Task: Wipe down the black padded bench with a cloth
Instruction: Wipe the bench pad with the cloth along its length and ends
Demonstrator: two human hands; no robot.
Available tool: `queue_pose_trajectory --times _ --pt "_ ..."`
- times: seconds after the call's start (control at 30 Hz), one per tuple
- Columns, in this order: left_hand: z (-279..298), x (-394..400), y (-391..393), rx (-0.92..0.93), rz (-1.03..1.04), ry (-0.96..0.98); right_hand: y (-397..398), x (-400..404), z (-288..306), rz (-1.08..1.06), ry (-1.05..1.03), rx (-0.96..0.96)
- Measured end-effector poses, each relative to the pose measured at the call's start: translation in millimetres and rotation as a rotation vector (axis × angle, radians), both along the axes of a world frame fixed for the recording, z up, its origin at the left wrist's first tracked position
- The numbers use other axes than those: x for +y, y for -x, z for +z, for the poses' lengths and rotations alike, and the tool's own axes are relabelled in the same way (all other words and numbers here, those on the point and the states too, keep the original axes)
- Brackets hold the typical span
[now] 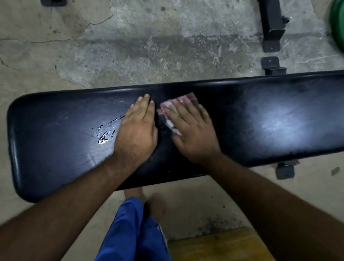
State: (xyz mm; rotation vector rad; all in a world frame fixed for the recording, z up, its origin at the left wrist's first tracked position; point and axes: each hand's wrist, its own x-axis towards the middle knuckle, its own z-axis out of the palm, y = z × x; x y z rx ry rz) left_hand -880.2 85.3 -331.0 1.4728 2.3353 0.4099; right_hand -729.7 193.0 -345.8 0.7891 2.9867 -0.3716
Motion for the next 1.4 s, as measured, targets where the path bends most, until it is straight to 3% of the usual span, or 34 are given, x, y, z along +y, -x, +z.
queue_pose_trajectory --times 0.07,0.17,0.2,0.27,0.33,0.47,0.5,0.57,0.63,0.7,0.77,0.8,0.87,0.93,0.97,1.03,1.07,1.1,1.17,1.2,1.23,1.33,1.37,1.4 --pt "-2 -5 -5 0.019 -0.006 0.001 -24 29 -4 -0.053 -0.043 0.013" --pt "-2 -11 -9 0.027 0.002 -0.007 -6 18 -3 -0.511 -0.059 0.052" --pt "-2 -13 -9 0.026 0.018 -0.007 4 -7 -2 -0.486 -0.055 0.045" --pt "-4 -15 -10 0.023 0.031 -0.009 -9 -45 -2 -0.165 -0.029 0.06" --pt "-6 -19 -11 0.02 0.034 -0.014 -40 -25 -5 0.012 -0.034 0.04" --pt "-6 -26 -14 0.029 0.01 -0.013 -28 -22 -5 -0.559 -0.074 0.043" --pt "-6 -27 -14 0.025 0.008 -0.012 -18 -47 -3 -0.512 -0.055 0.03" --pt "-5 -27 -14 0.012 0.013 -0.029 -27 -79 -2 -0.164 -0.012 0.036" --pt "-5 -30 -12 0.003 0.013 -0.043 -59 -52 -4 0.019 -0.025 -0.029" --pt "-7 -33 -12 -0.004 0.003 -0.044 -66 -28 -4 -0.3 -0.04 -0.046" --pt "-9 -36 -10 -0.017 -0.009 -0.043 -42 -56 -2 -0.597 -0.03 -0.007" --pt "-9 -37 -9 -0.026 -0.014 -0.05 -26 -85 -1 -0.558 -0.02 -0.002" --pt "-7 -36 -6 -0.05 -0.005 -0.081 -26 -122 1 -0.208 0.023 0.003" --pt "-6 -38 -1 -0.062 0.026 -0.119 -46 -90 -4 0.02 -0.011 -0.05" --pt "-7 -40 3 -0.058 0.037 -0.125 -48 -68 -7 -0.073 -0.048 -0.051" --pt "-11 -44 12 -0.03 0.031 -0.103 -29 -53 -7 -0.523 -0.042 0.007" --pt "-13 -46 15 -0.02 0.016 -0.089 -10 -67 -5 -0.637 -0.04 0.031" --pt "-13 -47 18 -0.021 0.0 -0.081 7 -88 -4 -0.571 -0.036 0.05" --pt "-10 -48 23 -0.035 -0.01 -0.09 7 -111 0 -0.164 -0.006 0.052" --pt "-8 -49 27 -0.036 -0.009 -0.102 -2 -94 0 0.001 -0.014 0.016" --pt "-7 -49 30 -0.031 -0.007 -0.114 -8 -64 -1 0.019 -0.053 0.007" --pt "-10 -50 42 0.008 -0.018 -0.111 16 -20 -5 -0.568 -0.073 0.041" --pt "-11 -50 45 0.012 -0.022 -0.097 32 -34 -8 -0.618 -0.064 0.033" --pt "-12 -50 46 0.008 -0.021 -0.087 44 -54 -7 -0.485 -0.042 0.03"
